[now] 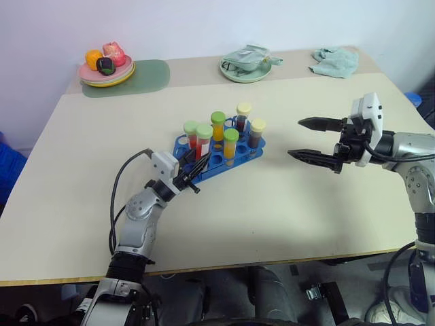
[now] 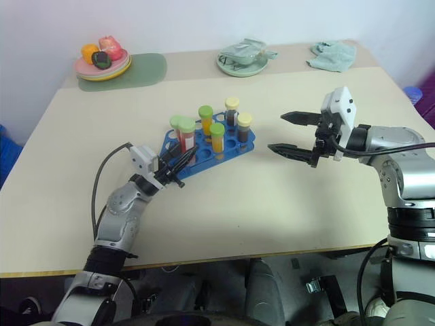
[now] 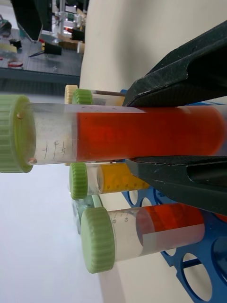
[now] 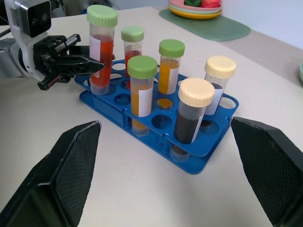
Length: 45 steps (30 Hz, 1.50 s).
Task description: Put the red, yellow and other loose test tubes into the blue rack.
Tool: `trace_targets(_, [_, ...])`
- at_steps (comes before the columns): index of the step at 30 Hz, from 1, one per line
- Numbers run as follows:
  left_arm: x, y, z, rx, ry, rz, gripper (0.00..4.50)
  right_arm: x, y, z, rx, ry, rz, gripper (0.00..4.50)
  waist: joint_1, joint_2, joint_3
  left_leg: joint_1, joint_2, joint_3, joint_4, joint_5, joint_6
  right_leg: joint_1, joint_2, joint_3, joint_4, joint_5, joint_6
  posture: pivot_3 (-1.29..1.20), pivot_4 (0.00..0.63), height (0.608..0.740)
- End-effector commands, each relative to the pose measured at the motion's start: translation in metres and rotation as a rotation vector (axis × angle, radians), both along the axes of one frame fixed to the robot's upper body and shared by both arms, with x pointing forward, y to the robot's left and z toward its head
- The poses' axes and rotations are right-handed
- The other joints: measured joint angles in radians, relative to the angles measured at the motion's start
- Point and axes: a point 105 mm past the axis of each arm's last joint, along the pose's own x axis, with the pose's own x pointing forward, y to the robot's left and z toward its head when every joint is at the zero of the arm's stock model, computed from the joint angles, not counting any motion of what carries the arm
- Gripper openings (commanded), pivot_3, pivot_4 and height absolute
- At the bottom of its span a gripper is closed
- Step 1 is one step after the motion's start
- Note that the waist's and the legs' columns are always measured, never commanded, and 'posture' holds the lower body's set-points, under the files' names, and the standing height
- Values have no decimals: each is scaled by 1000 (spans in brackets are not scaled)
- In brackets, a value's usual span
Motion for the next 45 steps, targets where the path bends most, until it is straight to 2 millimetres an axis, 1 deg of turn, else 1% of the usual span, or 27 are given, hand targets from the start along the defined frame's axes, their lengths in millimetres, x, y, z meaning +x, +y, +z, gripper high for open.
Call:
trace_targets(1, [-1, 7, -1, 9, -6, 15, 859, -2, 0, 17, -12, -72, 9, 4500, 0, 0, 0, 0, 0, 0, 0, 0, 0, 0, 0, 0, 0, 0, 0, 0, 150, 740])
trace_targets(5, [5, 5, 1, 5, -15, 25, 859, -2, 1, 17, -10, -75, 12, 4500, 0, 0, 0, 0, 0, 0, 0, 0, 0, 0, 0, 0, 0, 0, 0, 0, 150, 740])
trace_targets(14, [12, -17, 7, -2, -46, -14, 859, -2, 3, 17, -9, -80, 13, 4500, 3, 0, 0, 0, 0, 0, 0, 0, 0, 0, 0, 0, 0, 0, 0, 0, 150, 740])
trace_targets(16, [14, -17, 5, -10, -34, -8, 859, -2, 2, 18, -8, -82, 10, 4500, 6, 0, 0, 0, 0, 0, 1, 0, 0, 0, 0, 0, 0, 0, 0, 0, 150, 740])
trace_targets(19, [8, -15, 2, -3, -33, -20, 859, -2, 1, 19, -11, -86, 6, 4500, 12, 0, 0, 0, -1, 0, 1, 0, 0, 0, -1, 0, 0, 0, 0, 0, 150, 740])
trace_targets(21, [7, -10, -2, -4, -20, -5, 859, -2, 0, 19, -11, -87, 5, 4500, 13, 0, 0, 0, -1, 0, 1, 0, 0, 0, 0, 0, 0, 0, 0, 0, 150, 740])
trace_targets(24, [-2, -3, -12, 1, 1, -11, 859, -2, 0, 19, -12, -87, 5, 4500, 14, 1, -1, 0, 0, 0, 1, 0, 0, 0, 0, 0, 0, 0, 0, 0, 150, 740])
trace_targets(31, [-2, -1, -11, 0, -4, -6, 859, -1, 3, 21, -10, -96, 13, 4500, 24, 1, -1, 2, 0, 0, 1, 0, 0, 3, 0, 0, -1, 0, 0, 0, 150, 740])
trace_targets(33, [1, -1, 0, -32, -21, 4, 859, -1, 3, 21, -11, -95, 14, 4500, 24, 1, -1, 3, 0, 0, 0, 0, 0, 3, 0, 0, -1, 0, 0, 0, 150, 740])
trace_targets(35, [1, 5, 12, -31, -56, 25, 859, -1, 2, 21, -11, -95, 12, 4500, 24, 1, -1, 4, 0, 0, 0, 0, 0, 4, 0, 0, -1, 0, 0, 0, 150, 740])
trace_targets(38, [-1, 12, 21, 0, -50, 34, 859, -2, 1, 20, -10, -90, 7, 4500, 23, 1, -1, 4, 0, 0, 0, 0, 0, 4, 0, 0, -1, 0, 0, 0, 150, 740])
trace_targets(41, [-9, 22, 32, 89, -50, 39, 859, -2, 1, 19, -12, -90, 6, 4500, 22, 1, -1, 4, 1, 0, 0, 0, 0, 4, 1, 0, 0, 0, 0, 0, 150, 740])
trace_targets(42, [-12, 28, 39, 84, -40, 48, 859, -3, 0, 19, -13, -92, 7, 4500, 22, 1, -1, 4, 1, 0, 0, 0, 0, 4, 1, 0, 0, 0, 0, 0, 150, 740])
trace_targets(43, [-15, 38, 45, 125, -26, 67, 859, -3, 0, 18, -14, -92, 5, 4500, 21, 0, -1, 4, 1, 0, 0, 0, 0, 4, 1, 0, 0, 0, 0, 0, 150, 740])
trace_targets(45, [-22, 61, 60, 130, 28, 122, 859, -2, -1, 17, -9, -90, 5, 4500, 19, 0, -1, 4, 2, -1, -1, 0, 1, 3, 2, 0, 1, 0, 0, 0, 150, 740])
